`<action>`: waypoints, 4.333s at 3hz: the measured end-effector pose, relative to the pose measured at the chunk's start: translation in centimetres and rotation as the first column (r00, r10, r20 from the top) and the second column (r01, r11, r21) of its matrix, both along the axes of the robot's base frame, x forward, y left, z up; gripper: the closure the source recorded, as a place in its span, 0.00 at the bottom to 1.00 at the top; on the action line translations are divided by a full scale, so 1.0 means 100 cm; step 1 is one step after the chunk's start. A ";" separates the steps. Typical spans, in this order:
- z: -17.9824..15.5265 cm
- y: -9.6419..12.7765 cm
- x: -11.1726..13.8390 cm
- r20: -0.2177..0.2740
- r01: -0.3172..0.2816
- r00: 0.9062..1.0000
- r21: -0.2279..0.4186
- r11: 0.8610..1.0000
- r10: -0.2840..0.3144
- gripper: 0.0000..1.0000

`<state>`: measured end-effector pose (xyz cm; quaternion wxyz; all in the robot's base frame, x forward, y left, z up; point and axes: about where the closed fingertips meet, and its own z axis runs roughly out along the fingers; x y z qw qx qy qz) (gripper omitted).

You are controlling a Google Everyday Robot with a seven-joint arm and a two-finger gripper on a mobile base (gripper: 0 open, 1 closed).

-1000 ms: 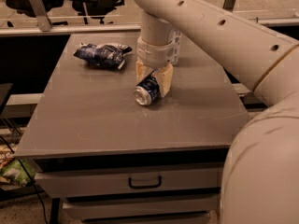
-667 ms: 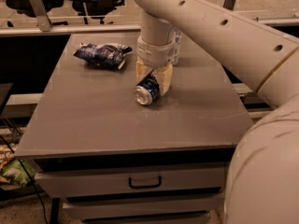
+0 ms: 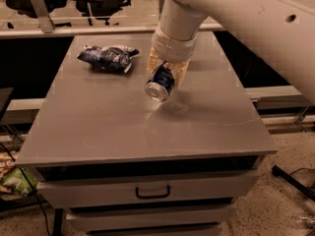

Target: Place pepsi can upright

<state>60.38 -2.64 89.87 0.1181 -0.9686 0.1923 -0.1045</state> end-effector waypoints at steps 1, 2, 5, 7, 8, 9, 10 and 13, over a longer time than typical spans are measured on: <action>0.022 0.002 -0.004 0.119 -0.071 0.991 0.066 0.995 0.063 1.00; 0.036 0.004 -0.010 0.251 -0.136 0.962 0.116 0.984 0.103 1.00; 0.044 0.006 -0.023 0.531 -0.211 0.844 0.194 0.958 0.078 1.00; 0.048 0.007 -0.021 0.551 -0.226 0.826 0.124 0.966 0.122 1.00; 0.056 0.013 -0.008 0.606 -0.285 0.756 -0.035 0.958 0.247 1.00; 0.059 0.023 0.009 0.658 -0.364 0.645 -0.184 0.913 0.389 1.00; 0.054 0.034 0.020 0.703 -0.434 0.532 -0.252 0.865 0.472 1.00; 0.038 0.051 0.031 0.802 -0.564 0.229 -0.353 0.747 0.552 1.00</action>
Offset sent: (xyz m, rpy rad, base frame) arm -0.0030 0.0155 0.0665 0.2709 -0.5126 0.1789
